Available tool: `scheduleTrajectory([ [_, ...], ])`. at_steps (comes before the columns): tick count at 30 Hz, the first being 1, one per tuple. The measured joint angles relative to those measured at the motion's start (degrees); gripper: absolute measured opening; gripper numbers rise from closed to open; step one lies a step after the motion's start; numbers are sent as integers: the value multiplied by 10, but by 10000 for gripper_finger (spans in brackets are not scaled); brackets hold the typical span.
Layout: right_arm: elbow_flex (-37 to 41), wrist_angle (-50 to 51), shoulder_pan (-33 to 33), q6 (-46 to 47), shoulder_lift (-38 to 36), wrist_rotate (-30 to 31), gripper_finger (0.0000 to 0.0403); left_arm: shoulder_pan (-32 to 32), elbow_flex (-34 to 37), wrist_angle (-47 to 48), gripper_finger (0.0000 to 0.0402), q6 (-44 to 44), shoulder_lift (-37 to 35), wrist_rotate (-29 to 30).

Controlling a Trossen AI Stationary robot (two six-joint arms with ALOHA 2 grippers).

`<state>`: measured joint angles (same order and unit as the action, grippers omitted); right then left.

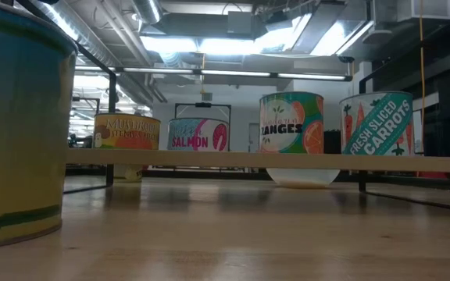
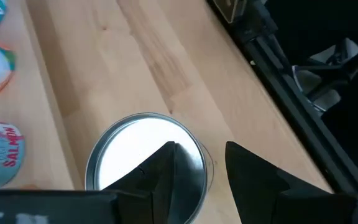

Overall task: Pick and place cans onto a shelf
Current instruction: Put the canned carrots on the shelf

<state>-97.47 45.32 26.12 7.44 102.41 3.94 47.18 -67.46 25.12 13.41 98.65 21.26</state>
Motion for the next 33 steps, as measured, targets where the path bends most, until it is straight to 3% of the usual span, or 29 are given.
scheduleTrajectory([
  [6,0,0,0,0,0,0,92,0,0,14,118,0,0,13],
  [19,0,0,1,8,0,0,92,0,-1,18,6,0,0,23],
  [33,0,39,23,15,-31,1,92,0,-10,-3,1,0,0,13],
])
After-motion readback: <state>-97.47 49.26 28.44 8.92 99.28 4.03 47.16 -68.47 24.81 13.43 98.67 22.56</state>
